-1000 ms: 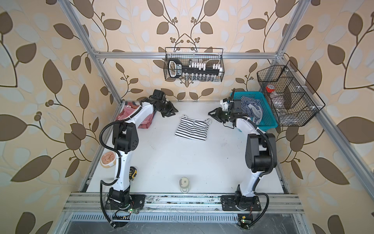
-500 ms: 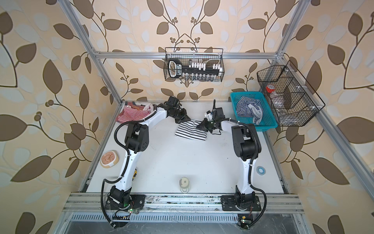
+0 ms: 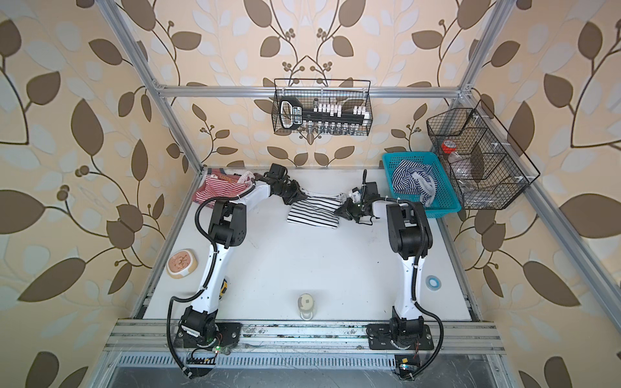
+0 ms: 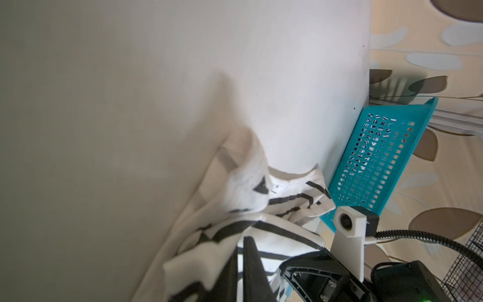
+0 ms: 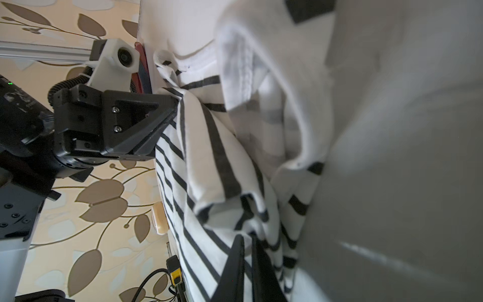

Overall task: Fold and stack tank tops
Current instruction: Smooth out the tank top at the top-center of the table, then pick up the tank top from the top-center of the table.

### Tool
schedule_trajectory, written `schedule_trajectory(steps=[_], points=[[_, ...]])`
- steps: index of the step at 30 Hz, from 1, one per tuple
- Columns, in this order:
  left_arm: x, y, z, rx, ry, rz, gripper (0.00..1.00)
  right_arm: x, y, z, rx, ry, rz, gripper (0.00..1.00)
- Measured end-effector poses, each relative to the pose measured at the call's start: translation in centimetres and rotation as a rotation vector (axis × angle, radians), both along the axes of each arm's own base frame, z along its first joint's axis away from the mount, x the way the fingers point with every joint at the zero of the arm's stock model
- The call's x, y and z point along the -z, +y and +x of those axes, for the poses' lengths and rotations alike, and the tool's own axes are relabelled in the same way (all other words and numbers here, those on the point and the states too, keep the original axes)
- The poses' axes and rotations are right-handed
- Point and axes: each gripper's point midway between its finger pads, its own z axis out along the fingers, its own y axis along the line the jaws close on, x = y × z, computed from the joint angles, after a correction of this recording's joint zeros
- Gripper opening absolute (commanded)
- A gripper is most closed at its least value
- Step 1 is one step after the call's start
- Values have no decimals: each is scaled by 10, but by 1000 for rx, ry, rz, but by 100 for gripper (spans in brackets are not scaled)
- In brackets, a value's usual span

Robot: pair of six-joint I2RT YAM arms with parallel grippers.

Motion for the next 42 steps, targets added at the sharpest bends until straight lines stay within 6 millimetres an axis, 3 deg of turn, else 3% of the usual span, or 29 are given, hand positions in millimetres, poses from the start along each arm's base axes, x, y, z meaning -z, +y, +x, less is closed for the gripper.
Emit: schedule_trajectory(steps=[4, 7, 11, 16, 19, 21, 22, 24, 28, 31, 36, 42], points=[[-6, 0, -1, -1, -13, -4, 24, 0, 1, -1, -10, -4, -4, 10], [-24, 3, -9, 7, -29, -1, 35, 0, 1, -2, -18, -6, -9, 12], [-76, 10, -19, 41, -126, 36, 58, -7, 1, -6, -32, -11, -20, 18], [-158, 30, -31, 93, -313, 159, 63, -51, -2, -12, -55, -93, -41, 26], [-176, 45, -37, 124, -363, 217, 64, -82, -5, -17, -62, -164, -52, 30], [-167, 54, -41, 144, -349, 258, 66, -95, -9, -22, -64, -195, -58, 31], [-157, 57, -44, 161, -330, 275, 75, -98, -10, -25, -64, -201, -60, 32], [-134, 64, -47, 184, -284, 303, 76, -98, -14, -32, -64, -202, -68, 33], [-79, 71, -58, 218, -168, 345, 76, -78, -21, -49, -62, -148, -83, 34], [-49, 73, -66, 239, -108, 354, 77, -64, -25, -59, -59, -108, -92, 34], [-26, 70, -69, 253, -75, 341, 78, -55, -28, -64, -54, -85, -97, 35], [-10, 64, -69, 262, -65, 312, 78, -53, -33, -58, -39, -97, -98, 37]])
